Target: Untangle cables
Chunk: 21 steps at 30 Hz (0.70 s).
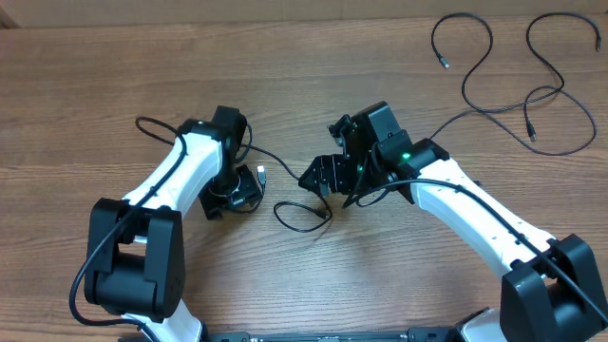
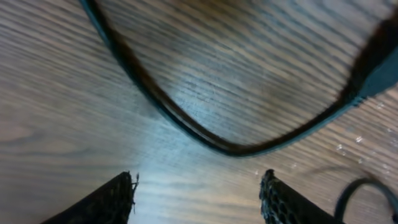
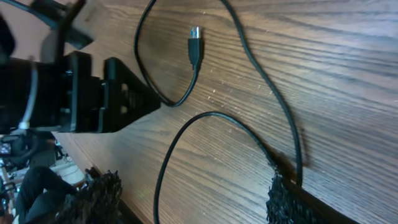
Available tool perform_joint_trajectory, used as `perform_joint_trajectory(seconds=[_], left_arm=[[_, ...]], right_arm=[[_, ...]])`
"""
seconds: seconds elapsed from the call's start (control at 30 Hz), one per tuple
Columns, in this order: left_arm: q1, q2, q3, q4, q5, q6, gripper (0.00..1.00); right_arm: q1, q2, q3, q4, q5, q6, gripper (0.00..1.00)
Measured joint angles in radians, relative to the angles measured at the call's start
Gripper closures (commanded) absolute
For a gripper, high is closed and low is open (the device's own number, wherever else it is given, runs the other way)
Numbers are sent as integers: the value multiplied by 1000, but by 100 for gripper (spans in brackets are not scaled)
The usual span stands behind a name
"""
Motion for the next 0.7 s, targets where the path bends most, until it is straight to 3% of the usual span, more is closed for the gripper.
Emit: perform_joint_trajectory(seconds=[0.37, 0.6, 0.7], left_arm=[[0, 0, -109, 128, 11, -234, 36], [0, -3, -128, 233, 17, -304, 37], [0, -8, -129, 261, 18, -316, 42]], right_arm=[[16, 0, 0, 0, 3, -1, 24], [16, 0, 0, -5, 3, 0, 24], [16, 0, 0, -9, 3, 0, 24]])
